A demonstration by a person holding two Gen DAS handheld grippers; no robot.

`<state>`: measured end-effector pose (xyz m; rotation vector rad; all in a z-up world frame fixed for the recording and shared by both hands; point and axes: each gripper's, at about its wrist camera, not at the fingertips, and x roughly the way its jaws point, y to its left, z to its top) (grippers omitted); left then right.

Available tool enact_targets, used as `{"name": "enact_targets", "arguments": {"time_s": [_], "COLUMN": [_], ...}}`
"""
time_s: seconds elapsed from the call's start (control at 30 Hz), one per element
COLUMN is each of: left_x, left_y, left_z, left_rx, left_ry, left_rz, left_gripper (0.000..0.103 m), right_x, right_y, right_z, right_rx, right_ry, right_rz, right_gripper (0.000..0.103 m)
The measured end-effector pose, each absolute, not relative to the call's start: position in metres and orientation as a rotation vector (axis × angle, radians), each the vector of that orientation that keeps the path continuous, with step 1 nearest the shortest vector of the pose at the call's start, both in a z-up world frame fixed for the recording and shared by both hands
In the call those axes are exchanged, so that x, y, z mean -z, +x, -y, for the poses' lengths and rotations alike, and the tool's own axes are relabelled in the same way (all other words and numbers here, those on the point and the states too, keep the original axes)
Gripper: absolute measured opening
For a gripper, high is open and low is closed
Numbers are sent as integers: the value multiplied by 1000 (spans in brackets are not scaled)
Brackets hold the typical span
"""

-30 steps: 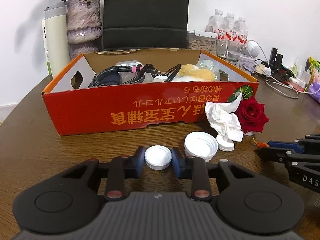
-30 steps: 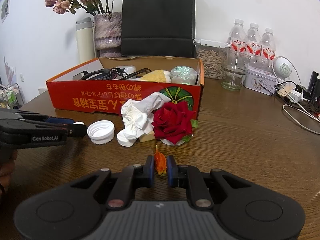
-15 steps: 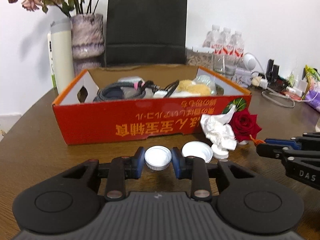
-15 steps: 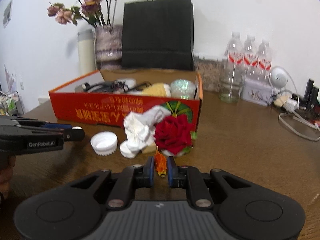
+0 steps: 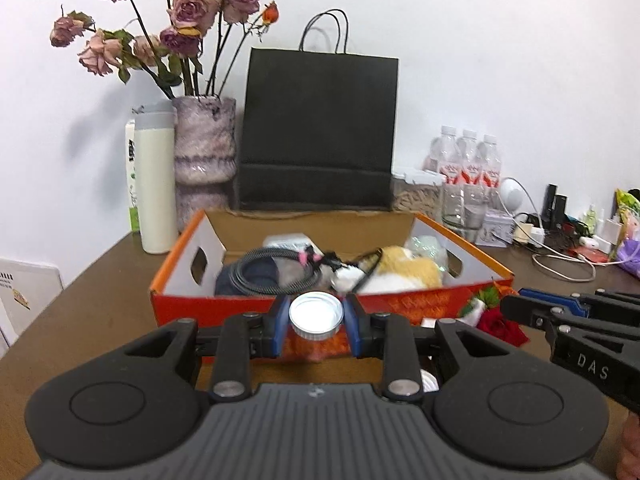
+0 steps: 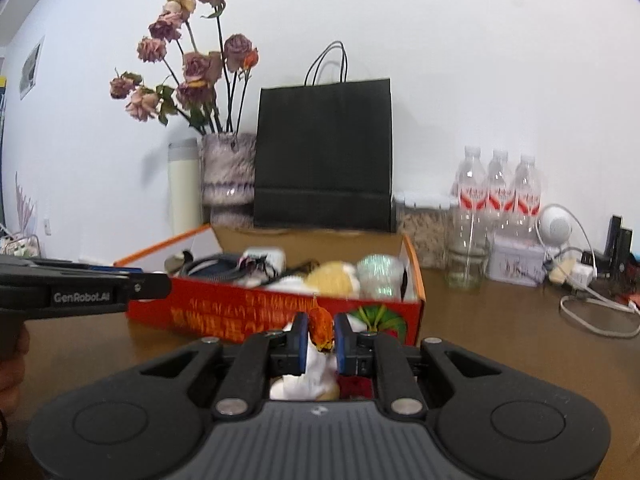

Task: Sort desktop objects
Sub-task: 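Carry the orange petal and small white cap over the box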

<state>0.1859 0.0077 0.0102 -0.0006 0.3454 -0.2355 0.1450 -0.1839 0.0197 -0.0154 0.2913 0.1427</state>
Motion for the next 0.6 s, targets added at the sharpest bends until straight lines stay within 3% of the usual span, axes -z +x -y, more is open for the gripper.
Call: {"name": "enact_targets", "arguments": {"time_s": [0.6], "left_x": [-14], "left_y": [270], "left_z": [2], "left_rx": [204], "left_ry": [-12], "left_rz": [-268], "left_gripper": [29], "right_x": [-26], "right_y": [240], "right_z": [188], "right_rx": [-71], "right_ry": [19], "right_rz": [-210], "right_gripper": [12]}}
